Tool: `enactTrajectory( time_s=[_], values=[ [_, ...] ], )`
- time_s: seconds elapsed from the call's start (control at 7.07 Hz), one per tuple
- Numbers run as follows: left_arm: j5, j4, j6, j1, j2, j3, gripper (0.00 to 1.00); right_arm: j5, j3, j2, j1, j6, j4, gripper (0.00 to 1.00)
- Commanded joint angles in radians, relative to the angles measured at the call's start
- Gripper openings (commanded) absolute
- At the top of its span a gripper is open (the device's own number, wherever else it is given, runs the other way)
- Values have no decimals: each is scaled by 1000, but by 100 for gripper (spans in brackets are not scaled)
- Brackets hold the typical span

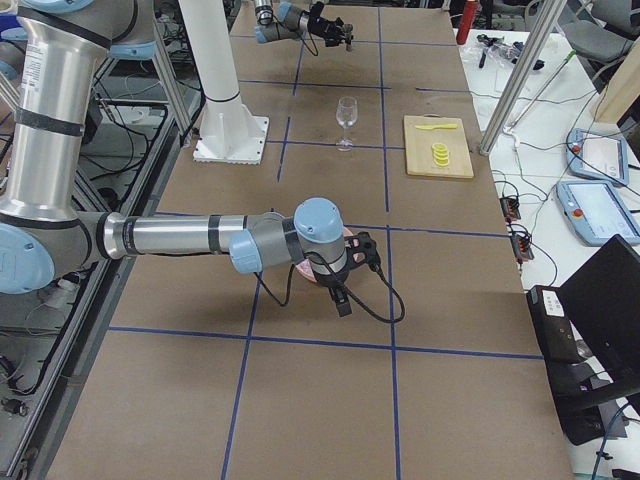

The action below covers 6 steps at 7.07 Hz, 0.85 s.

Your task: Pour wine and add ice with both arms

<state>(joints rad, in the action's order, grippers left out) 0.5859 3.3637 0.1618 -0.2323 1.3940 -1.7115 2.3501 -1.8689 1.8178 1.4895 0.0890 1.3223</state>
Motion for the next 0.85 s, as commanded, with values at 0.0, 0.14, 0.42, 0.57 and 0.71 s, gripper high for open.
enactTrajectory(
  time_s=[0.0, 0.14, 0.42, 0.57, 0.71],
  values=[
    [2, -82, 216, 1, -6, 7, 0, 0, 2, 0, 0, 0, 0, 100],
    [9, -139, 337, 1, -4, 7, 0, 0, 2, 0, 0, 0, 0, 100],
    [41, -220, 570, 4, -3, 9, 0, 0, 2, 2, 0, 0, 0, 100],
    [41, -245, 696, 10, -1, 18, 0, 0, 2, 2, 0, 0, 0, 100],
    [38, -247, 770, 14, 5, 50, 0, 0, 2, 2, 0, 0, 0, 100]
  ],
)
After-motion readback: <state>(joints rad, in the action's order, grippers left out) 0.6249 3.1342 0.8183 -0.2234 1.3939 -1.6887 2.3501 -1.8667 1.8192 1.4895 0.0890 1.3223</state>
